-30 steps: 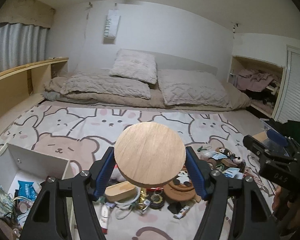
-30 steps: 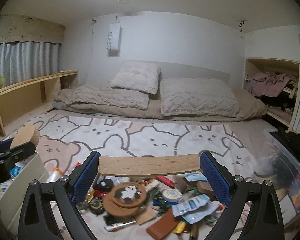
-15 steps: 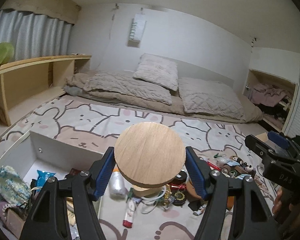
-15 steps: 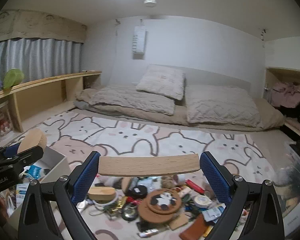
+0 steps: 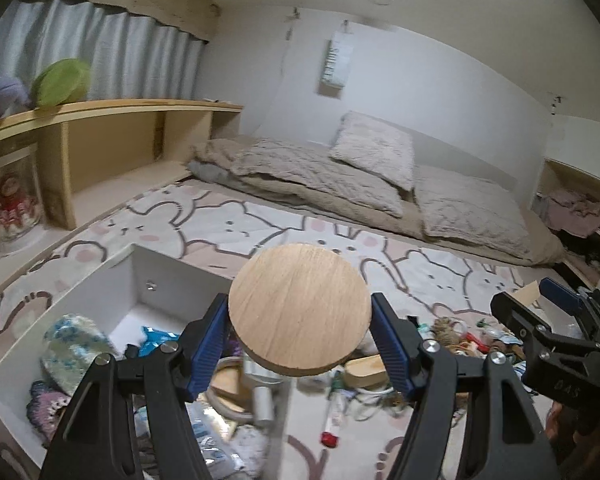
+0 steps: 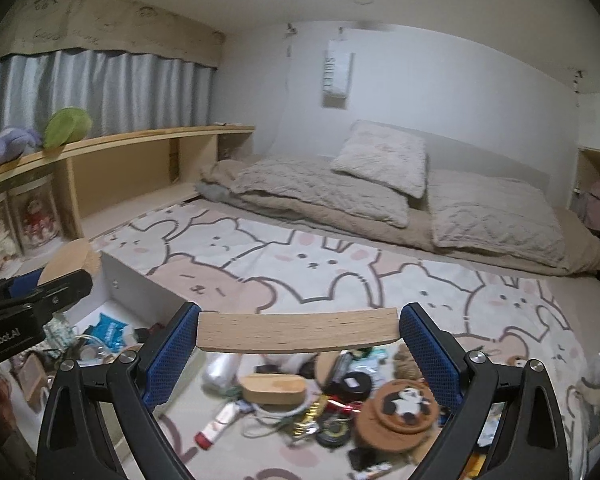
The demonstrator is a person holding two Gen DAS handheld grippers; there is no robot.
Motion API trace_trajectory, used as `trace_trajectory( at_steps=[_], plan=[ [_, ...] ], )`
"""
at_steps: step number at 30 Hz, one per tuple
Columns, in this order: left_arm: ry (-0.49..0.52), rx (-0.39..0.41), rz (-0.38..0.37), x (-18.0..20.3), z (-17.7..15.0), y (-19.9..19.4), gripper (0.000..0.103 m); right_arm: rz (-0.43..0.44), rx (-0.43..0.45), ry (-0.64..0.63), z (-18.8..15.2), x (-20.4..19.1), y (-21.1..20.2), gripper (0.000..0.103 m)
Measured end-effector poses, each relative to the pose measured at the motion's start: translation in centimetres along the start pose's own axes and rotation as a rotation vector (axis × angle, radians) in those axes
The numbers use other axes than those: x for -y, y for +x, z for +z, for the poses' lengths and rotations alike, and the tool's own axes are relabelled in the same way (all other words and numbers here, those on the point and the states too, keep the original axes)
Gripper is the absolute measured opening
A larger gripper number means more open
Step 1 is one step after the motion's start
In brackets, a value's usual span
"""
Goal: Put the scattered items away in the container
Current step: 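Carry the coaster and stick toward the white box with both tools, then open the left tool to drop the coaster into the white box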
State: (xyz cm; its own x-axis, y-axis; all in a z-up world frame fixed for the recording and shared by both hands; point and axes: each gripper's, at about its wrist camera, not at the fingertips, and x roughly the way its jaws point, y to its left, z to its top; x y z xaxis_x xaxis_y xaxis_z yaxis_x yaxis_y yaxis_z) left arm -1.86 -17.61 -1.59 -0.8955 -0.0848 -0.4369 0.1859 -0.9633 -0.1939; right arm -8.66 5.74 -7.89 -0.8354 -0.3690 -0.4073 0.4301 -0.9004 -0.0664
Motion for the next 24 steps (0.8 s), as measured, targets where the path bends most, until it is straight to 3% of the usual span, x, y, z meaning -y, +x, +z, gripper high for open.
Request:
trace_trajectory(
  at_steps=[13,24],
  plan=[
    [-0.065,-0.058,0.133,-5.7,-1.4,0.3,0.069,0.111,-0.038,-0.063,-0.2,-6.3,2.4,0.099],
    [-0.112,-0.085,0.170,-9.2,-2.2,0.2,0.069,0.171,-0.057,-0.128,0.2,-10.7,3.7,0.099]
  ],
)
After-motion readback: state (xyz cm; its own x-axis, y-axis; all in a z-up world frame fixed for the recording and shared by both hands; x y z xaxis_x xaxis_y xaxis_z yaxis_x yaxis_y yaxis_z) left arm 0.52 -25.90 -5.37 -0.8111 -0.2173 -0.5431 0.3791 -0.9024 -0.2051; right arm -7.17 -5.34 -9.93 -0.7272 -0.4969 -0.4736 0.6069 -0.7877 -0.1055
